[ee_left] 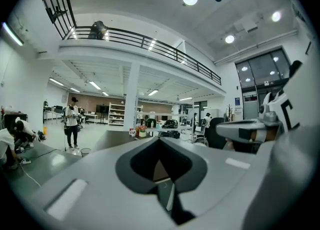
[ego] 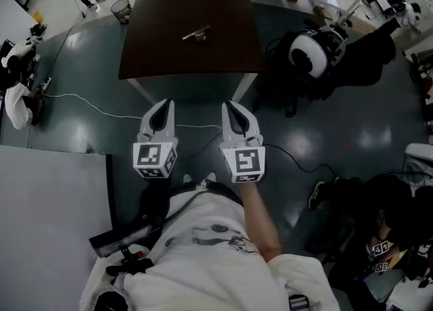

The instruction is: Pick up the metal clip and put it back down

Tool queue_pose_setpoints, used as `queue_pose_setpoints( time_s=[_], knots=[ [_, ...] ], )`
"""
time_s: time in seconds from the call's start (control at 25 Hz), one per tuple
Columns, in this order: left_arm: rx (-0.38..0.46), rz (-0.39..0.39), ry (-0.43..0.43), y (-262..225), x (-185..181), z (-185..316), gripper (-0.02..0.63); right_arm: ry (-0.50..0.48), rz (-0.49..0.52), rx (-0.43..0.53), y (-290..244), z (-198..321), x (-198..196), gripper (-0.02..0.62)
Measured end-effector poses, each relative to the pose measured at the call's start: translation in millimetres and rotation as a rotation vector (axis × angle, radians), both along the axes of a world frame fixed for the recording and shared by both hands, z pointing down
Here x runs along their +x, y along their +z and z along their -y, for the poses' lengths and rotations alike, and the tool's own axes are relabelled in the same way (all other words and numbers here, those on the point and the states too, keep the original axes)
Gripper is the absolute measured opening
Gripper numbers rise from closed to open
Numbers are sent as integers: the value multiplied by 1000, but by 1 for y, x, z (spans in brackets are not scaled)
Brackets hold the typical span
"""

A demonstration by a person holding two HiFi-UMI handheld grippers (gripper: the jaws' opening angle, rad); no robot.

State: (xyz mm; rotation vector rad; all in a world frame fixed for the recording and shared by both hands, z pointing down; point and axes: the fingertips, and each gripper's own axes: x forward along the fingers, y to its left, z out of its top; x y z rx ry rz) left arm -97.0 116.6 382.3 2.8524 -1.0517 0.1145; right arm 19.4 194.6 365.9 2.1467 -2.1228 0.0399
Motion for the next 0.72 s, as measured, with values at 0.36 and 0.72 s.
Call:
queue_pose_setpoints(
  time_s=[0.36, 0.72],
  knots=[
    [46, -21, 10, -15, 1, 24, -3, 43, 4, 25, -5, 19, 14, 0],
    [60, -29, 18, -18, 4, 25, -3, 42, -3, 32, -7, 20, 15, -2]
  ],
)
